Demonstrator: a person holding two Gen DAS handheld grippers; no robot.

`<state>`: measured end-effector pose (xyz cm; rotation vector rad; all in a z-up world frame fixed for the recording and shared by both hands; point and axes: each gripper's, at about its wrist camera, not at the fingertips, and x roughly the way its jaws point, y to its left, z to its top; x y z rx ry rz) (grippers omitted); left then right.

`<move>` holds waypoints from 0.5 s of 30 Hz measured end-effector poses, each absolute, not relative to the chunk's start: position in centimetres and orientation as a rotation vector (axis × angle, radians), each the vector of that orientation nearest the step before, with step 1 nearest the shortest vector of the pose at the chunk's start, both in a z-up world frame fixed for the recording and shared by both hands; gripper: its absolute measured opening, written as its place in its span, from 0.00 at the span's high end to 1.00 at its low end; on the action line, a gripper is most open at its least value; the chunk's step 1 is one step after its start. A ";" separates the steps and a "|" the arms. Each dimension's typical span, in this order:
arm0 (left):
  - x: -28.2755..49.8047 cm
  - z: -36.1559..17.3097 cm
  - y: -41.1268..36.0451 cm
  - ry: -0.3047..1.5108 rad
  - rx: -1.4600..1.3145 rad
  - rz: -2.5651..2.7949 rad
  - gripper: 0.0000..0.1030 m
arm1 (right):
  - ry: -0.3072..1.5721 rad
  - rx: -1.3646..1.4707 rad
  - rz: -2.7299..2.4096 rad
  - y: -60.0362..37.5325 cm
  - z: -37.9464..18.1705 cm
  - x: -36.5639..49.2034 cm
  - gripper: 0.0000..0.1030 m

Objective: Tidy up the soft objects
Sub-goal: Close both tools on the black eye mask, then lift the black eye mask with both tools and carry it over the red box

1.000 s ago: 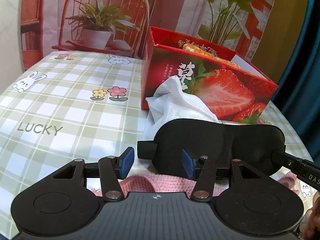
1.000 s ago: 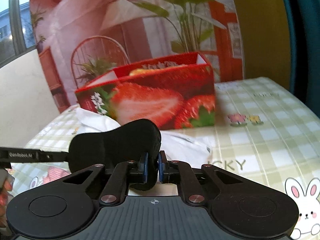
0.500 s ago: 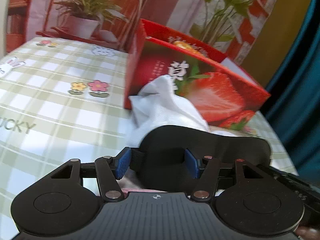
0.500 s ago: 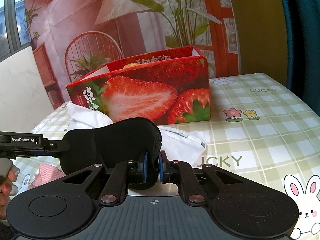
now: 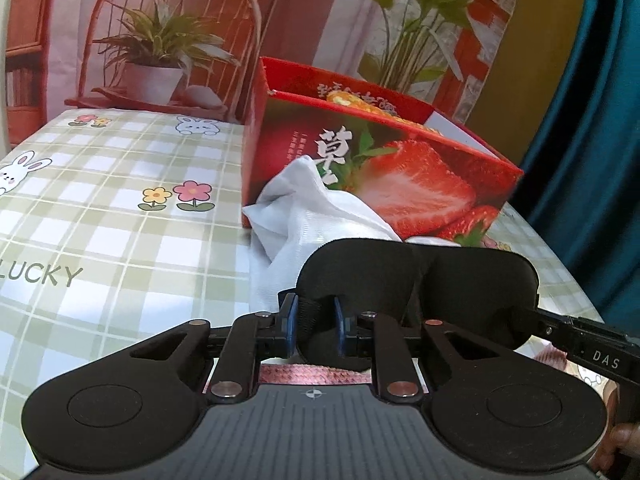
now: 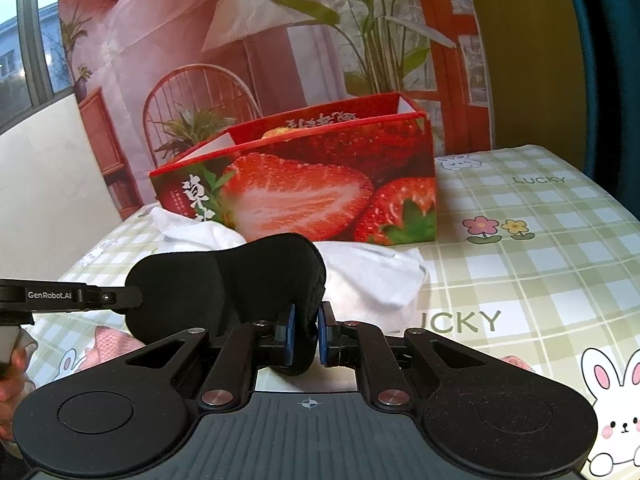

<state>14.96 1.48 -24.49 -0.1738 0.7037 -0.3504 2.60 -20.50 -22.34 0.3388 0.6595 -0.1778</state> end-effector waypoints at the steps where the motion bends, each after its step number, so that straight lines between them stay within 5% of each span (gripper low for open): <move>1: 14.9 -24.5 1.5 0.704 -0.173 -0.351 0.81 | 0.659 0.337 -0.174 -20.4 -22.3 2.6 0.90; 15: 12.6 -21.9 1.4 0.551 -0.123 -0.344 0.90 | 0.627 0.337 -0.151 -20.2 -21.7 2.4 0.90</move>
